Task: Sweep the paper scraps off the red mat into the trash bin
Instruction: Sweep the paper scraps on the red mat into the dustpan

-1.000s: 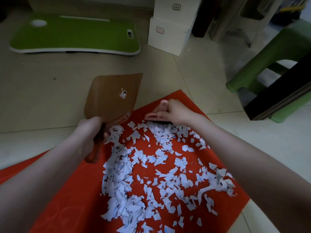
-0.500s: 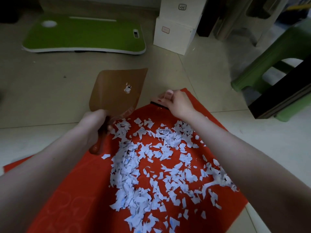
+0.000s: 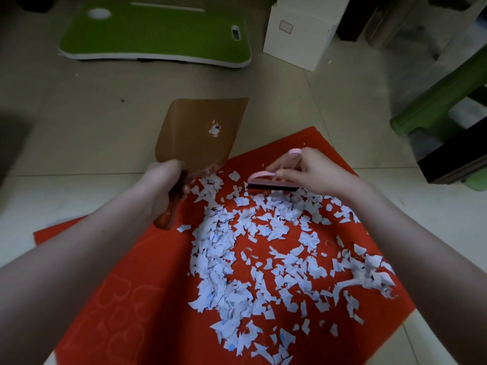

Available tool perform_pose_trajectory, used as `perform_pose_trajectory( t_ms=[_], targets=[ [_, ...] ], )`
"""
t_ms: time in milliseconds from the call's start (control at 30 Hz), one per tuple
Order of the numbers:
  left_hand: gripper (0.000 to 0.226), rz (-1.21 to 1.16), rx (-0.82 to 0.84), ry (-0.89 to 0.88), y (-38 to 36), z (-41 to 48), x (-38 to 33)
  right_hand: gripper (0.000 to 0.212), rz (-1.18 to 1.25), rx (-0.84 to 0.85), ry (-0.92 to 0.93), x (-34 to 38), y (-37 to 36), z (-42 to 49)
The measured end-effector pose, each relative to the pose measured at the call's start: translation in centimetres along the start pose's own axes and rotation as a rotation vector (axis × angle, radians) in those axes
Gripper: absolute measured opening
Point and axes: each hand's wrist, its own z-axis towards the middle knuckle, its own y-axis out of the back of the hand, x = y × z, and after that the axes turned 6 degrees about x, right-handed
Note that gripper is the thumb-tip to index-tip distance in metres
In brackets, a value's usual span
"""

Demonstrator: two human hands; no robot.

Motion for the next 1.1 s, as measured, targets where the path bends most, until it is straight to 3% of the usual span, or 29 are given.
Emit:
perform_pose_trajectory(
  t_ms=[167, 333, 433, 667, 800, 933, 1100],
  targets=[
    [0.013, -0.001, 0.012, 0.018, -0.5, 0.4, 0.1, 0.016, 0.105, -0.197, -0.014, -0.2, 1.8, 1.0],
    [0.007, 0.011, 0.019, -0.005, -0.8, 0.5, 0.1, 0.022, 0.061, -0.352, -0.127, -0.8, -1.4, 5.6],
    [0.009, 0.016, 0.014, -0.010, -0.8, 0.3, 0.2, 0.023, 0.053, -0.252, -0.149, -0.6, -3.0, 6.4],
    [0.008, 0.003, 0.018, 0.000, -0.5, -0.1, 0.0, 0.017, -0.052, 0.131, 0.021, 1.6, -0.6, 0.7],
    [0.007, 0.020, 0.010, 0.009, -0.6, -0.3, 0.2, 0.016, 0.003, -0.067, 0.022, 1.4, 1.7, 0.0],
    [0.007, 0.035, 0.014, 0.012, -1.0, -0.7, -0.1, 0.020, -0.017, -0.270, -0.096, 0.0, 0.0, 3.2],
    [0.007, 0.050, 0.025, 0.003, -1.1, -1.1, -0.2, 0.022, -0.053, -0.284, -0.198, -1.9, -2.4, 5.8]
  ],
)
